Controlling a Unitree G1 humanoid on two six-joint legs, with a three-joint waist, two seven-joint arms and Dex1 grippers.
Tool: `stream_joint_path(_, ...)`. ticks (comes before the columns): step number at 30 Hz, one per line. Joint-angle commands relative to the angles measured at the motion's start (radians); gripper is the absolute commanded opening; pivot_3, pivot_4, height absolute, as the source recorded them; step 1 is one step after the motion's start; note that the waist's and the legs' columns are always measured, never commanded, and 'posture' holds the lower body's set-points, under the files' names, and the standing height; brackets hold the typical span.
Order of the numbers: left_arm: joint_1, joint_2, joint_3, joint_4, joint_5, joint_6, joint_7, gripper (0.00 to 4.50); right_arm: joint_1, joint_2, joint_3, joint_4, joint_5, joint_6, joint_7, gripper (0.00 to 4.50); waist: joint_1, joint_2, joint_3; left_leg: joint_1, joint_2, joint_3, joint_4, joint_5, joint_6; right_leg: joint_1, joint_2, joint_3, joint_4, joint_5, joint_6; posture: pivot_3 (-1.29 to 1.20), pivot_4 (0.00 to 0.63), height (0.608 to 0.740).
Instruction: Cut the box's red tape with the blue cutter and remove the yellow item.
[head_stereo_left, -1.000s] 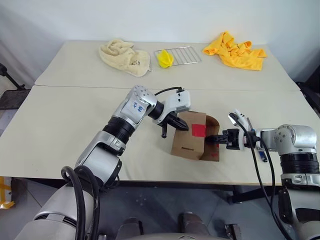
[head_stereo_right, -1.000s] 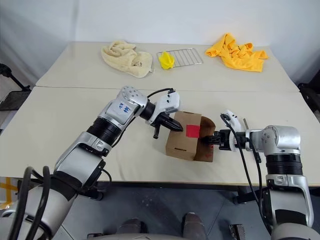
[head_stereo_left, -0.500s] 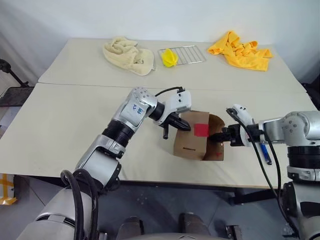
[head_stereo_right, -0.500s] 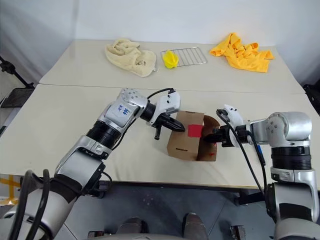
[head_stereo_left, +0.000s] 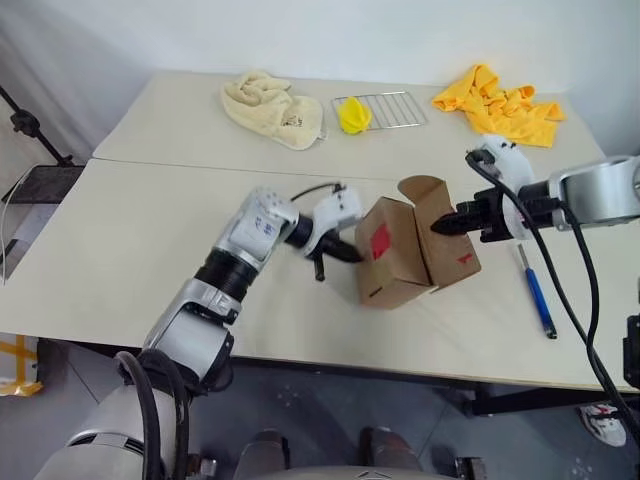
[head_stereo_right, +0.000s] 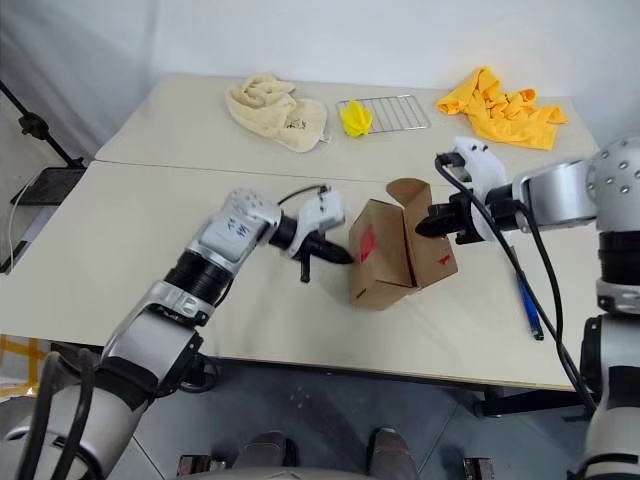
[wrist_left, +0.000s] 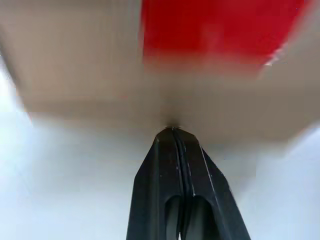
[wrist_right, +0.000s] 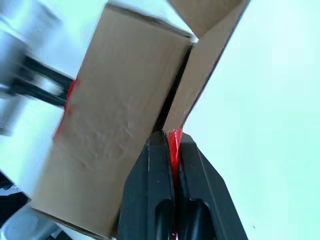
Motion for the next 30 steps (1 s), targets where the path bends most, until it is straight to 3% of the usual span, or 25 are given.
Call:
stream_joint_path(1,-0.023,-0.022,0.001,0.001,0.004,0.002,0.040,0.00,-0.029,-0.025,0.030,-0.010,0.135,0.005,-0.104,0.04,0.004,0.000,0.000,0.000,0.000,0.000,0.000,0.000,0.000,0.000,0.000,-0.001,-0.001,0.000,0.000,0.00,0.150,0.740)
stream_joint_path(11,-0.027,-0.011,0.051,0.025,-0.008,-0.001,0.088,0.00,-0.006,-0.011,0.054,0.014,0.301,0.005,-0.330,0.04,-0.002,0.000,0.000,-0.012,0.000,0.001,0.002,0.000,0.000,-0.012,-0.001,-0.001,0.001,0.000,0.001,0.00,0.150,0.740)
stream_joint_path(24,-0.094,0.178,0.150,0.096,-0.058,0.010,0.008,0.00,-0.046,-0.040,0.071,-0.005,0.315,0.005,-0.484,0.04,-0.048,0.000,0.000,-0.013,0.000,0.001,-0.001,0.000,0.000,-0.016,-0.001,-0.002,0.002,0.000,0.001,0.00,0.150,0.740)
stream_joint_path(28,-0.166,0.175,0.234,0.071,-0.150,0.080,-0.028,0.00,-0.080,-0.027,0.092,-0.012,0.337,0.005,-0.517,0.04,-0.048,0.000,0.000,-0.015,0.000,0.002,0.000,0.000,0.000,-0.018,-0.001,-0.004,0.002,0.000,0.001,0.00,0.150,0.740)
stream_joint_path(30,-0.191,0.145,0.256,-0.009,-0.219,0.148,-0.068,0.00,-0.087,-0.008,0.100,-0.016,0.347,0.005,-0.535,0.04,-0.047,0.000,0.000,-0.022,0.000,0.002,0.002,0.000,0.000,-0.025,-0.002,-0.005,0.005,0.000,0.001,0.00,0.150,0.740)
